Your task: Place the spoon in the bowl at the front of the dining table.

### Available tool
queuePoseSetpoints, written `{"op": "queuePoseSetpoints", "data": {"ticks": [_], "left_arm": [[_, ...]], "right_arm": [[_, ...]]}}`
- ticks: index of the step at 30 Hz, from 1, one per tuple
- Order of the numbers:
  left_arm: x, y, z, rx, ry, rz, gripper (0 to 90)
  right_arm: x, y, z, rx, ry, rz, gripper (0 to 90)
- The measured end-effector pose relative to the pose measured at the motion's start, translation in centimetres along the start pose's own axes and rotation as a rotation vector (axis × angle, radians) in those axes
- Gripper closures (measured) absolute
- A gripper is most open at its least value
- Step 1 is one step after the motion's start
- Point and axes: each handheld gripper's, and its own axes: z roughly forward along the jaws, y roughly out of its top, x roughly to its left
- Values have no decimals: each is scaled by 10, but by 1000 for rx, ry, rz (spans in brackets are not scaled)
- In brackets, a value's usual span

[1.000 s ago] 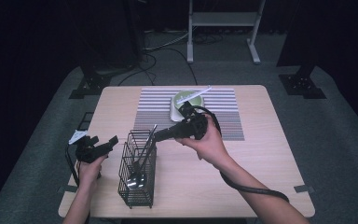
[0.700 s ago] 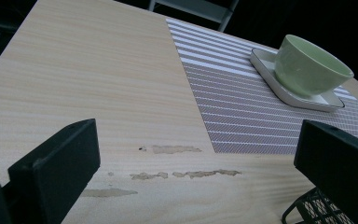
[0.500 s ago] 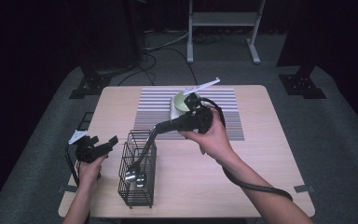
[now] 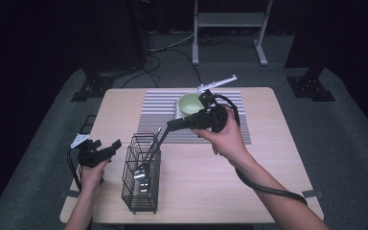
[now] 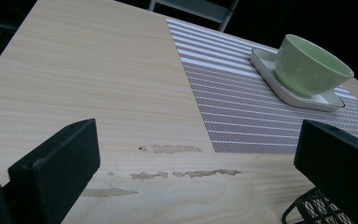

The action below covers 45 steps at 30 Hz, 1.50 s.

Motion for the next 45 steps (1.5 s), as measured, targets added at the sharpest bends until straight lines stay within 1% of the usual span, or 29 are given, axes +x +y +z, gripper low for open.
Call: {"op": "queuePoseSetpoints", "data": {"ticks": [5, 10, 21, 23, 26, 30, 39, 45], "left_arm": [[-1, 0, 0, 0, 0, 1, 0], [-1, 0, 1, -1, 1, 0, 0], [-1, 0, 1, 0, 2, 2, 0], [-1, -1, 1, 0, 2, 0, 0], [-1, -1, 1, 0, 1, 3, 0], [-2, -1, 1, 2, 1, 4, 0], [-2, -1, 1, 1, 1, 2, 0], [-2, -1, 1, 4, 2, 4, 0]], "right_arm": [[-1, -1, -11, -10, -15, 4, 886], [-4, -4, -23, -19, -33, 18, 886], [-15, -16, -43, -29, -70, 45, 886], [-17, -19, -47, -28, -78, 56, 886], [-21, -22, -51, -30, -89, 65, 886], [-26, -27, -55, -35, -91, 79, 886], [-34, -38, -64, -31, -113, 100, 886], [-42, -46, -68, -28, -127, 120, 886]]}}
